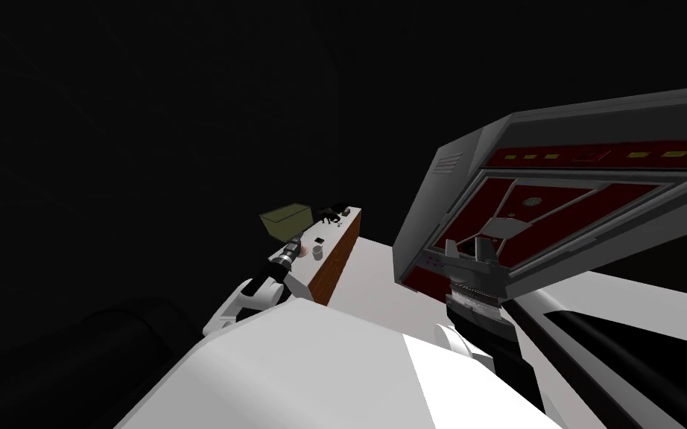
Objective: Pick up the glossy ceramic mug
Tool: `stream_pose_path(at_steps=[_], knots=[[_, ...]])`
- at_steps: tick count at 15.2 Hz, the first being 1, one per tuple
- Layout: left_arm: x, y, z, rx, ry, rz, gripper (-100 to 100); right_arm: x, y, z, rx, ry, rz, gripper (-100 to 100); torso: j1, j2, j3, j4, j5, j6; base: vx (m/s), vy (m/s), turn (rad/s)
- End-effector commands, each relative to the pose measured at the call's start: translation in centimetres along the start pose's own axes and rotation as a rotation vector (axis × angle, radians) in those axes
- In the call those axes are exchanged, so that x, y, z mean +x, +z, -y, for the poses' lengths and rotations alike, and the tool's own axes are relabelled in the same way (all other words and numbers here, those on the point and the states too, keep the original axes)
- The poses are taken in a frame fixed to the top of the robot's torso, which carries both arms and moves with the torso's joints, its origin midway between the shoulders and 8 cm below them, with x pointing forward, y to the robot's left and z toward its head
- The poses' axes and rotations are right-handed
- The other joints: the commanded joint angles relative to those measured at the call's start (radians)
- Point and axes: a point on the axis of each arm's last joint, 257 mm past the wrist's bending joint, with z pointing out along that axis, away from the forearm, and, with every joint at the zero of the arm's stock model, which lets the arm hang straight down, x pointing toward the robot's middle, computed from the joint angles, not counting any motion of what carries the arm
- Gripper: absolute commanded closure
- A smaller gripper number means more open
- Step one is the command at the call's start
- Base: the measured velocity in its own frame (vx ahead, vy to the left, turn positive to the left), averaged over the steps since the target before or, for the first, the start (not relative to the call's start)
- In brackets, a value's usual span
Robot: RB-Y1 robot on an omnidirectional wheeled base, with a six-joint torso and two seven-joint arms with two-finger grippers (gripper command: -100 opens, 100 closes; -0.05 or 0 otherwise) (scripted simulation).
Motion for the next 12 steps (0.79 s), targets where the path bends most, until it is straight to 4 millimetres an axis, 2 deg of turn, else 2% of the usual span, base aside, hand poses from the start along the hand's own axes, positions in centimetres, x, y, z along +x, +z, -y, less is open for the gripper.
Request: stream_pose_path(at_steps=[1, 2, 3, 12], knots=[[-0.1, -0.1, -1.0, -0.045, 0.001, -0.001, -100, 0.0, 0.0, 0.0, 0.0, 0.0, 0.0, 0, 0.0, 0.0, 0.0, 0.0, 0.0, 0.0, 0.05, -0.02, -0.014], [-0.1, -0.1, -1.0, -0.045, 0.001, -0.001, -100, 0.0, 0.0, 0.0, 0.0, 0.0, 0.0, 0, 0.0, 0.0, 0.0, 0.0, 0.0, 0.0, 0.031, -0.009, 0.007], [-0.6, -0.4, -2.2, -0.09, 0.004, 0.004, -100, 0.0, 0.0, 0.0, 0.0, 0.0, 0.0, 0, 0.001, 0.001, 0.0, 0.0, 0.0, 0.0, 0.049, -0.023, -0.055], [-1.5, -1.7, -6.8, -0.267, 0.005, 0.005, -100, 0.0, 0.0, 0.0, 0.0, 0.0, 0.0, 0, 0.0, -0.001, 0.0, 0.0, 0.0, 0.0, 0.061, -0.02, -0.037]])
